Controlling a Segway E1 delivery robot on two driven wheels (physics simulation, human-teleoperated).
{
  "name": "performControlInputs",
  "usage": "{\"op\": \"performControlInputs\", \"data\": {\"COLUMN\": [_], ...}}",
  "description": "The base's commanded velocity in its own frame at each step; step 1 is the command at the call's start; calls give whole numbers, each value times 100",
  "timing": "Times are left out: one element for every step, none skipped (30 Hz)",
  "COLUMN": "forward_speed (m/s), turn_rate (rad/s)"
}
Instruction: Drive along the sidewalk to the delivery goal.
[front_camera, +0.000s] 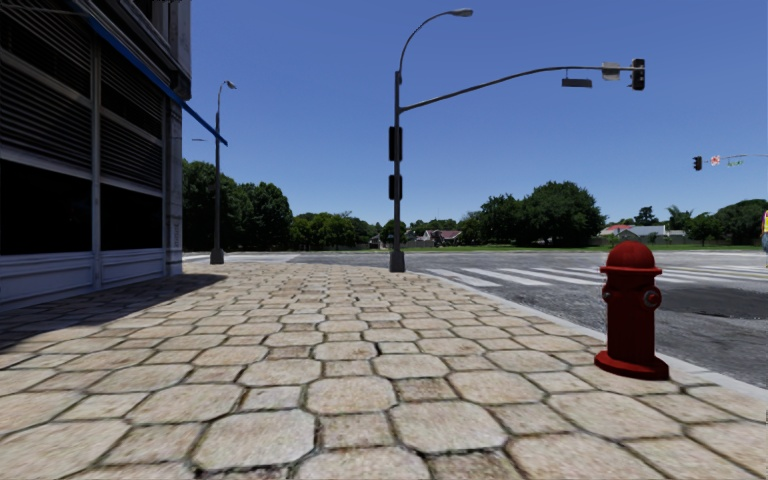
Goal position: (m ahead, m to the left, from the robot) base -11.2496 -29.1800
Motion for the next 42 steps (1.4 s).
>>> {"op": "performControlInputs", "data": {"forward_speed": [200,200,200,200,200,200,200,200,200,200,200,200,200,200,200,200,200,200,200,200,200,200,200,200,200,200,200,200,200,200,200,200,200,200,200,200,200,200,200,200,200,200], "turn_rate": [0,0,0,0,0,0,0,0,0,0,0,0,0,0,0,0,0,0,0,0,0,0,0,0,0,0,0,0,0,0,0,0,0,0,0,0,0,0,0,0,0,0]}}
